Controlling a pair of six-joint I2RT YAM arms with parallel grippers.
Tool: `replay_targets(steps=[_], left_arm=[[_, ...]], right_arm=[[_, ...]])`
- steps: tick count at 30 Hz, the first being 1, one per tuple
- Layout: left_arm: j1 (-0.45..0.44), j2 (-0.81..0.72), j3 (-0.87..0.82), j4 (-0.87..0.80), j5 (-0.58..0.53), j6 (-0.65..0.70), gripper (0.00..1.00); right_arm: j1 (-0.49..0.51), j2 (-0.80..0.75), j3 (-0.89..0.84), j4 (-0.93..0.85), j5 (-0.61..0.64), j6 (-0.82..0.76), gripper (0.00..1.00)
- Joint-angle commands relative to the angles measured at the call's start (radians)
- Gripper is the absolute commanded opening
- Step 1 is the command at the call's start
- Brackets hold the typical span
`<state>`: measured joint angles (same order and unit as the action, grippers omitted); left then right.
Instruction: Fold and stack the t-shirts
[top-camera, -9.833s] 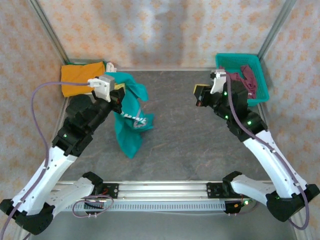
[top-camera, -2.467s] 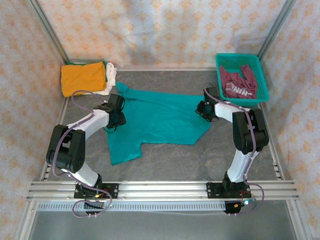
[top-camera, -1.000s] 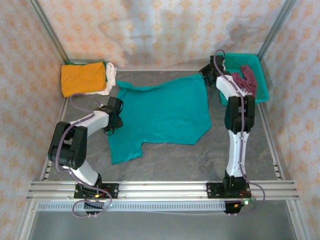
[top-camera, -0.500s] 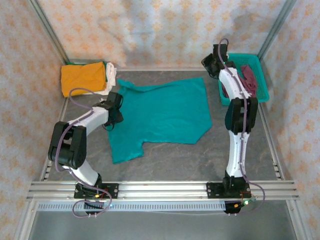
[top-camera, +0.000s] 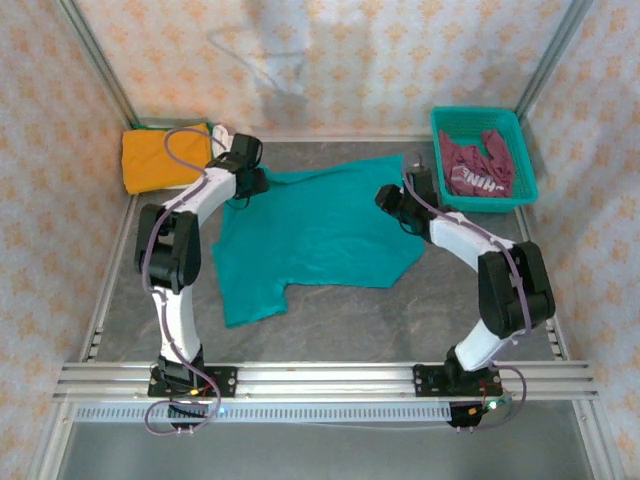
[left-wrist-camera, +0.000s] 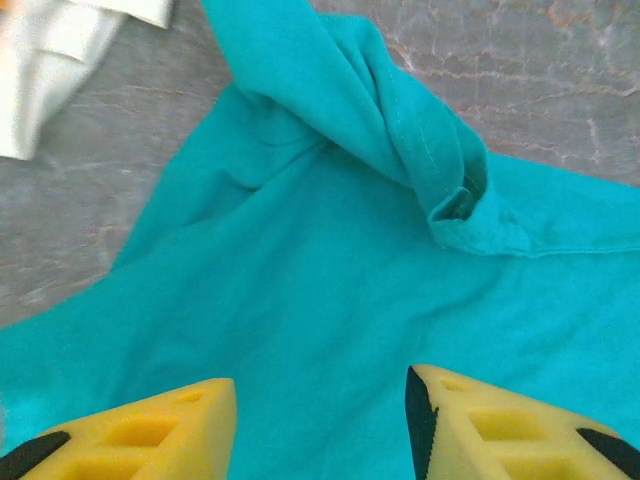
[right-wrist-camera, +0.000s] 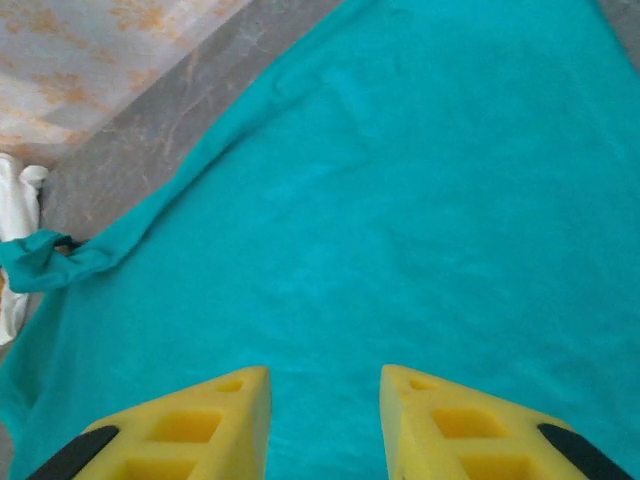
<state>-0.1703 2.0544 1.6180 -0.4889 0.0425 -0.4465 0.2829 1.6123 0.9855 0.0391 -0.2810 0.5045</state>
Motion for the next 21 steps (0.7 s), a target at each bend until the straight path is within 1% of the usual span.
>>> replay_targets(steps=[1, 6, 9, 11, 13, 15, 17, 18, 19, 20, 21], left_arm=[[-0.011, 0.048, 0.102, -0.053, 0.004, 0.017, 0.49], [-0.017, 0.157, 0.228, -0.061, 0.008, 0.014, 0.48], [-0.019, 0.233, 0.327, -0.101, 0.015, 0.018, 0.48], [-0.021, 0.279, 0.381, -0.115, 0.01, 0.024, 0.46], [-0.021, 0.322, 0.434, -0.136, 0.008, 0.026, 0.45], [-0.021, 0.36, 0.487, -0.156, 0.004, 0.026, 0.38], [-0.021, 0.391, 0.531, -0.169, 0.005, 0.022, 0.27], [-0.021, 0.399, 0.539, -0.168, 0.007, 0.017, 0.23], [-0.02, 0.401, 0.542, -0.167, 0.005, 0.011, 0.16], [-0.022, 0.401, 0.54, -0.163, 0.0, 0.007, 0.07], [-0.022, 0.396, 0.536, -0.157, -0.007, 0.003, 0.0]], right_arm=[[0.0, -0.082, -0.054, 0.118, 0.015, -0.029, 0.34], [-0.002, -0.112, -0.094, 0.131, 0.019, -0.028, 0.35], [-0.002, -0.117, -0.102, 0.131, 0.019, -0.027, 0.35], [-0.002, -0.118, -0.109, 0.142, 0.016, -0.02, 0.35], [-0.002, -0.122, -0.111, 0.146, 0.007, -0.015, 0.35], [-0.001, -0.123, -0.114, 0.151, 0.002, -0.011, 0.35], [-0.002, -0.126, -0.113, 0.146, 0.003, -0.012, 0.35], [-0.002, -0.127, -0.114, 0.143, 0.003, -0.011, 0.35], [-0.002, -0.132, -0.115, 0.142, 0.002, -0.013, 0.36], [-0.001, -0.136, -0.116, 0.142, 0.002, -0.015, 0.36], [-0.002, -0.138, -0.116, 0.137, 0.003, -0.015, 0.36]])
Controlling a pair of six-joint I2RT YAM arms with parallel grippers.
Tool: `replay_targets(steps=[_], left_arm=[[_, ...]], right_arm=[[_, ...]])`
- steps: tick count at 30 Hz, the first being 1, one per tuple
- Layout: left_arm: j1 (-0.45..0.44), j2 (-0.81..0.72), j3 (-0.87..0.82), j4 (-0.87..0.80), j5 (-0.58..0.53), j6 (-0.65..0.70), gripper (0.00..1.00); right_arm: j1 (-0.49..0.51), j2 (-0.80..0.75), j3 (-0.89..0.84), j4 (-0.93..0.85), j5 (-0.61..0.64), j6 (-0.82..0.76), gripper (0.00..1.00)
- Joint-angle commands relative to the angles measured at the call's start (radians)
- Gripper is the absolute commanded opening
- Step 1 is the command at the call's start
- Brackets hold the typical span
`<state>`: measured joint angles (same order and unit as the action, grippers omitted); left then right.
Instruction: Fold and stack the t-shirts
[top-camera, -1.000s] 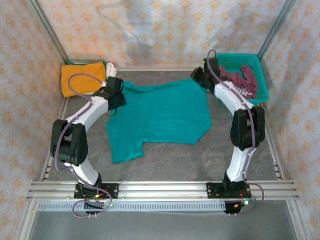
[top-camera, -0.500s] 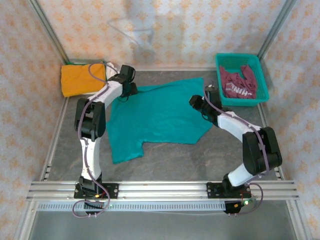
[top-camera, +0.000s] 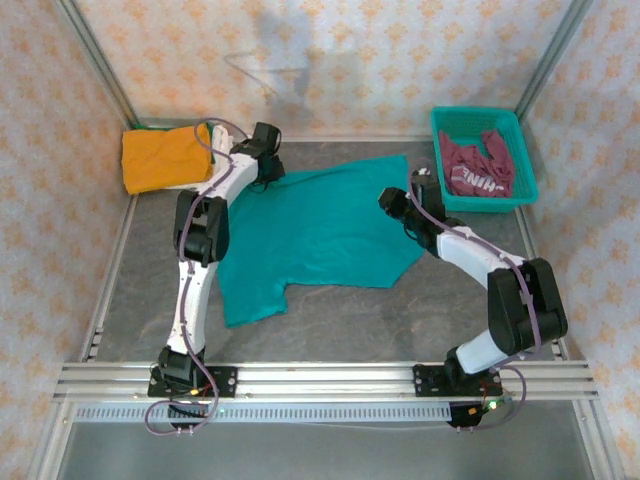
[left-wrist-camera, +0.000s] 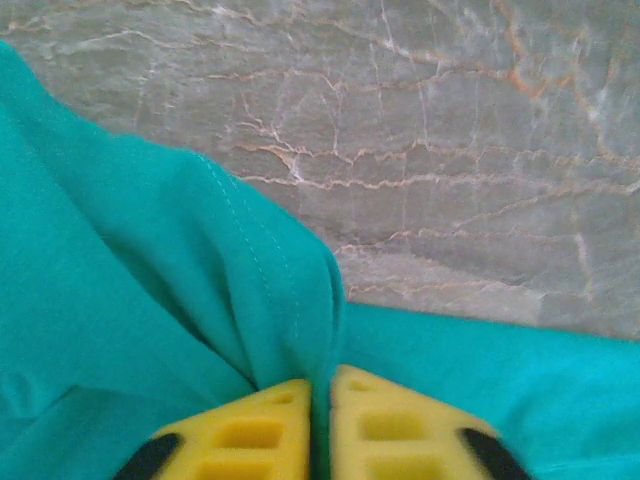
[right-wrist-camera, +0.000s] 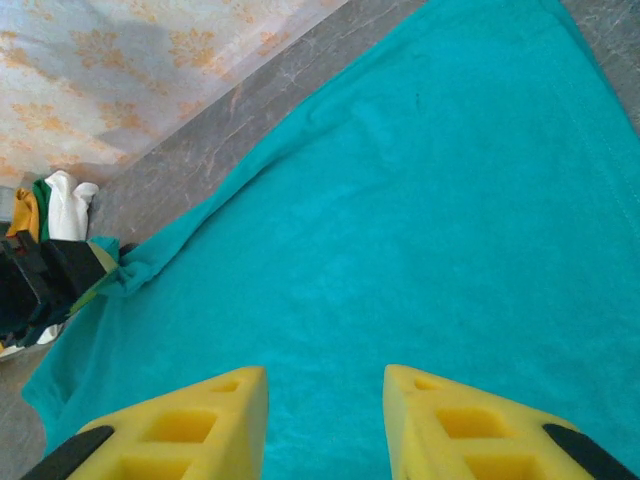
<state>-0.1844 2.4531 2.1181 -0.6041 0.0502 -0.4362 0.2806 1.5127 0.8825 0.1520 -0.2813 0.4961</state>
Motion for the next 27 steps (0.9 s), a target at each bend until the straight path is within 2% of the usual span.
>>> replay_targets(steps=[1, 5, 9, 11, 15, 16, 17, 19, 20, 21, 24, 26, 27], left_arm=[[-0.01, -0.007, 0.033, -0.037, -0.025, -0.007, 0.0], [-0.014, -0.013, 0.061, -0.037, -0.06, -0.012, 0.0], [-0.019, 0.028, 0.16, -0.01, -0.068, 0.003, 0.0], [-0.022, 0.092, 0.262, 0.003, -0.061, 0.018, 0.0], [-0.023, 0.303, 0.63, -0.057, -0.064, 0.069, 0.0], [-0.024, 0.346, 0.701, -0.054, -0.074, 0.084, 0.23], [-0.023, 0.363, 0.725, -0.033, -0.073, 0.099, 0.38], [-0.024, 0.351, 0.717, 0.023, -0.056, 0.133, 0.34], [-0.025, 0.335, 0.71, 0.031, -0.058, 0.143, 0.38], [-0.026, 0.309, 0.705, 0.033, -0.053, 0.15, 0.47], [-0.025, 0.19, 0.684, -0.05, -0.027, 0.137, 0.49], [-0.033, 0.042, 0.548, -0.094, -0.095, 0.118, 0.42], [-0.04, -0.084, 0.373, -0.052, -0.144, 0.107, 0.39]], right_arm=[[0.001, -0.039, -0.01, 0.018, 0.004, -0.008, 0.36], [0.001, -0.038, -0.007, 0.019, -0.009, -0.005, 0.37], [0.001, -0.024, -0.018, 0.034, -0.013, -0.007, 0.39], [0.001, -0.016, -0.024, 0.039, -0.012, -0.01, 0.39], [-0.004, -0.004, -0.022, 0.029, -0.039, -0.007, 0.4], [-0.006, -0.008, -0.022, 0.024, -0.046, -0.007, 0.4], [-0.006, -0.012, -0.023, 0.023, -0.054, -0.007, 0.39], [-0.005, -0.025, -0.025, 0.012, -0.062, -0.009, 0.39], [-0.006, -0.033, -0.023, 0.004, -0.062, -0.012, 0.39], [-0.005, -0.043, -0.02, -0.014, -0.055, -0.019, 0.39], [-0.005, -0.079, -0.007, -0.08, -0.007, -0.032, 0.4], [-0.007, -0.11, 0.004, -0.157, 0.062, -0.028, 0.4], [-0.011, -0.133, 0.003, -0.198, 0.098, -0.019, 0.41]])
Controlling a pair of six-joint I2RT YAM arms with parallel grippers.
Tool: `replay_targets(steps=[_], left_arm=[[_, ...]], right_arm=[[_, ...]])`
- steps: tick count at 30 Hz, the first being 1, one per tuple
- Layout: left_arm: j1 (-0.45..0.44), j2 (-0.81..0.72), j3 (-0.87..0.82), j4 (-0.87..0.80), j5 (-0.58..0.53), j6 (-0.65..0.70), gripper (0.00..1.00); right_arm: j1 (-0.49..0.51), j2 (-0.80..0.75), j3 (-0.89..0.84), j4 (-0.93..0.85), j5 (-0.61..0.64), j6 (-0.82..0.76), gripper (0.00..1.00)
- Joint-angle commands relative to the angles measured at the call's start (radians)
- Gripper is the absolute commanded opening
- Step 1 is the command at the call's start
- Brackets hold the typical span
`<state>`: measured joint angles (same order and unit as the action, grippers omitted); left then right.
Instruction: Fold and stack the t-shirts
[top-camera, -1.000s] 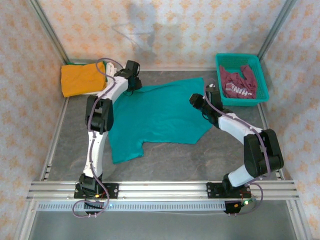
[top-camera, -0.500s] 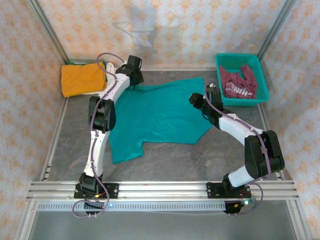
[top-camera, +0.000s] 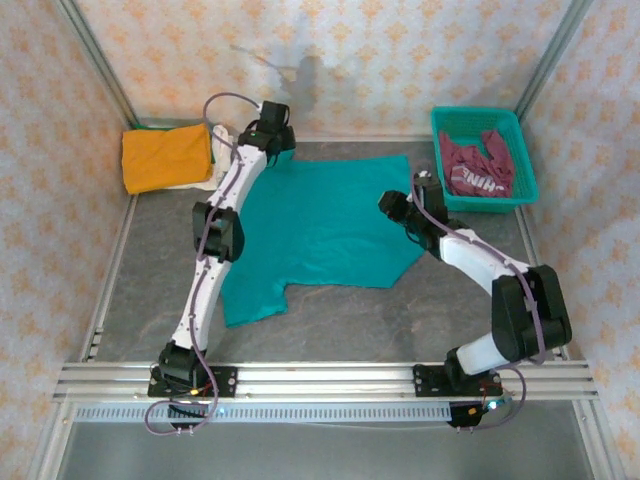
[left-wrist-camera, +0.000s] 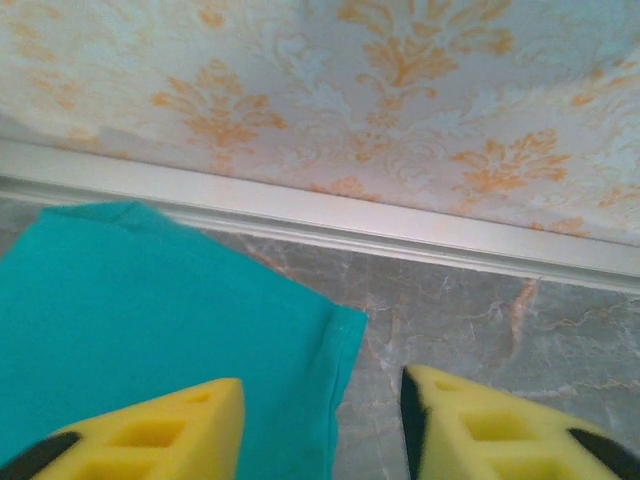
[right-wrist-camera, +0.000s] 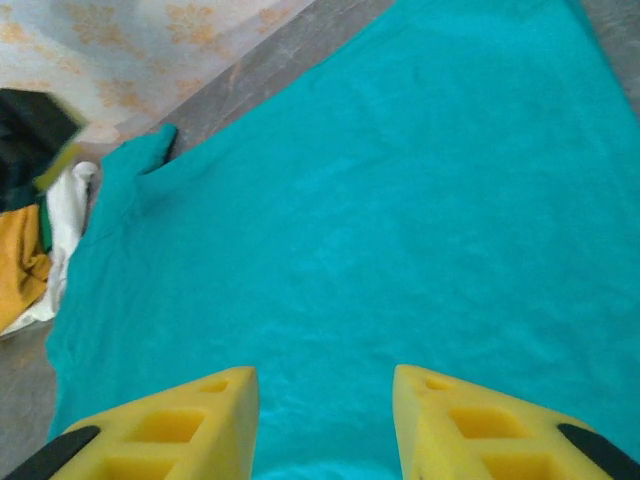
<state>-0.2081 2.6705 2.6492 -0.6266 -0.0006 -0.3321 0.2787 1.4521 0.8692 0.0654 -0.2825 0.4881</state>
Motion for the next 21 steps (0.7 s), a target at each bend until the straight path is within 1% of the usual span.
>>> replay_targets(steps=[1, 2, 3, 4, 5, 6, 8, 10, 13, 14, 15, 17, 21], left_arm=[[-0.025, -0.461, -0.414, 0.1, -0.098, -0.001, 0.4], [-0.028, -0.603, -0.656, 0.256, -0.07, -0.009, 0.43], [-0.03, -0.741, -0.912, 0.429, -0.026, -0.028, 0.49], [-0.031, -0.872, -1.105, 0.527, 0.002, -0.057, 0.51], [-0.031, -0.947, -1.219, 0.535, 0.012, -0.076, 0.51], [-0.035, -1.014, -1.313, 0.485, 0.002, -0.087, 0.52], [-0.045, -1.109, -1.452, 0.343, -0.059, -0.105, 0.52], [-0.046, -1.191, -1.605, 0.269, -0.046, -0.115, 0.52], [-0.058, -1.316, -1.786, 0.174, -0.036, -0.149, 0.53], [-0.065, -1.356, -1.831, 0.158, -0.017, -0.155, 0.53], [-0.076, -1.398, -1.869, 0.136, 0.001, -0.164, 0.53], [-0.094, -1.459, -1.911, 0.059, 0.001, -0.195, 0.53], [-0.1, -1.523, -1.963, -0.134, 0.02, -0.367, 0.53]], right_arm=[[-0.02, -0.098, 0.006, -0.148, 0.131, 0.007, 0.43], [-0.033, -0.12, -0.009, -0.18, 0.149, 0.029, 0.44], [-0.06, -0.145, -0.029, -0.22, 0.146, 0.061, 0.44], [-0.092, -0.169, -0.056, -0.252, 0.125, 0.091, 0.44], [-0.118, -0.191, -0.083, -0.281, 0.106, 0.11, 0.45], [-0.143, -0.217, -0.111, -0.325, 0.092, 0.125, 0.46], [-0.17, -0.257, -0.157, -0.392, 0.062, 0.129, 0.49], [-0.177, -0.263, -0.199, -0.425, 0.013, 0.121, 0.5], [-0.177, -0.258, -0.233, -0.396, -0.103, 0.115, 0.52], [-0.176, -0.248, -0.237, -0.385, -0.141, 0.118, 0.52], [-0.175, -0.228, -0.237, -0.376, -0.174, 0.121, 0.52], [-0.164, -0.2, -0.245, -0.355, -0.206, 0.124, 0.53], [-0.152, -0.164, -0.256, -0.34, -0.202, 0.117, 0.53]])
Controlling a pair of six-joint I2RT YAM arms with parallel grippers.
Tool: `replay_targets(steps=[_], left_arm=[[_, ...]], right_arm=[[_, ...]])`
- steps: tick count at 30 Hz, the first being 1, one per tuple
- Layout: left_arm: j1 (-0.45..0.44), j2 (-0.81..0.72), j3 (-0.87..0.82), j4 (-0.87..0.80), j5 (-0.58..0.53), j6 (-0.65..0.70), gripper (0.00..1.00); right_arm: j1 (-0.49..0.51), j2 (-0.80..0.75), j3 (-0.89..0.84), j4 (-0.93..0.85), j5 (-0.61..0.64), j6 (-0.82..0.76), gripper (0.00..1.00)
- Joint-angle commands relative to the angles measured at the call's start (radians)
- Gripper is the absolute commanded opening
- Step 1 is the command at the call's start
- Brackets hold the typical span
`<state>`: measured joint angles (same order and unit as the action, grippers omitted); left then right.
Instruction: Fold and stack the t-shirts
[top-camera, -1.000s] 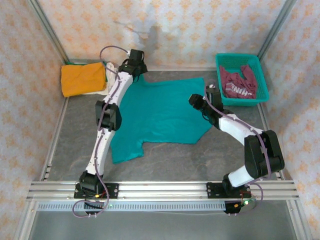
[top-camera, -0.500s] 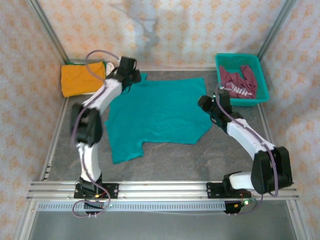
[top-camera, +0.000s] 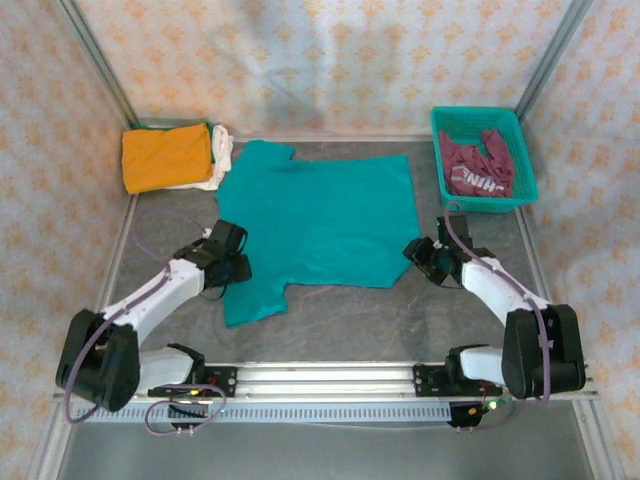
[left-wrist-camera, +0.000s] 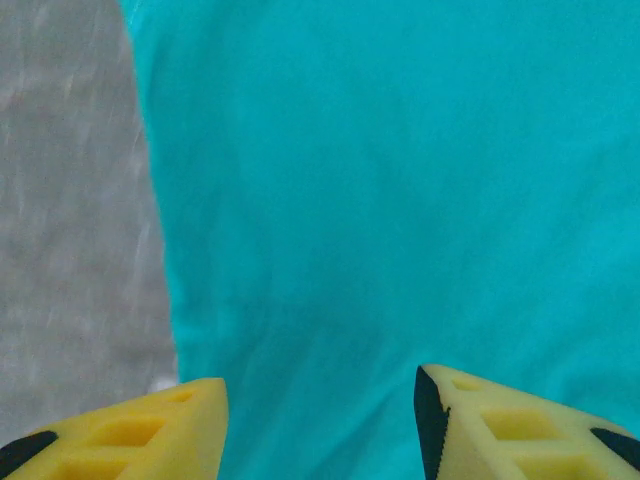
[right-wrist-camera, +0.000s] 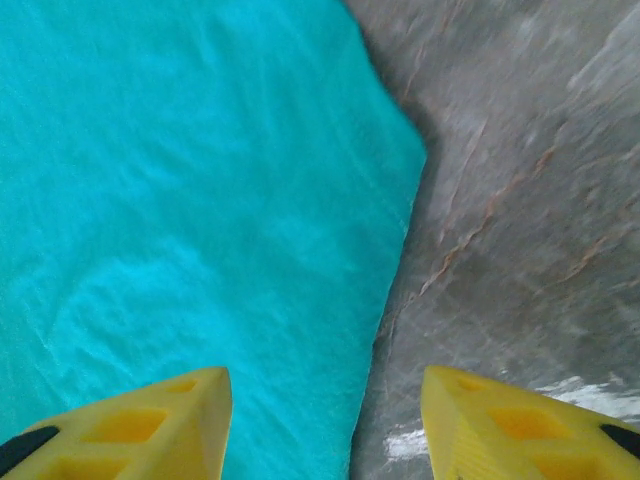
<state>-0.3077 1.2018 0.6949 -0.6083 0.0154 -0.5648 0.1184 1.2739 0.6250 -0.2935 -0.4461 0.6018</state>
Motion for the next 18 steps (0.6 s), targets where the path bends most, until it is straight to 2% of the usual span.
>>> replay_targets(steps=[1, 4, 9, 14, 18], left_arm=[[-0.001, -0.071, -0.025, -0.202, 0.009, -0.184, 0.53], [-0.004, -0.121, -0.08, -0.27, 0.039, -0.262, 0.53], [-0.016, -0.163, -0.131, -0.277, 0.097, -0.306, 0.5], [-0.054, -0.156, -0.197, -0.182, 0.179, -0.344, 0.46], [-0.078, -0.1, -0.207, -0.12, 0.189, -0.338, 0.39]], right_arm=[[0.009, 0.015, -0.011, 0.02, -0.031, -0.001, 0.53], [0.009, 0.008, -0.02, 0.033, 0.008, -0.005, 0.53], [0.009, 0.005, -0.045, 0.066, 0.033, 0.0, 0.53], [0.009, 0.02, -0.068, 0.121, 0.035, 0.001, 0.53], [0.01, 0.049, -0.074, 0.17, 0.008, 0.008, 0.53]])
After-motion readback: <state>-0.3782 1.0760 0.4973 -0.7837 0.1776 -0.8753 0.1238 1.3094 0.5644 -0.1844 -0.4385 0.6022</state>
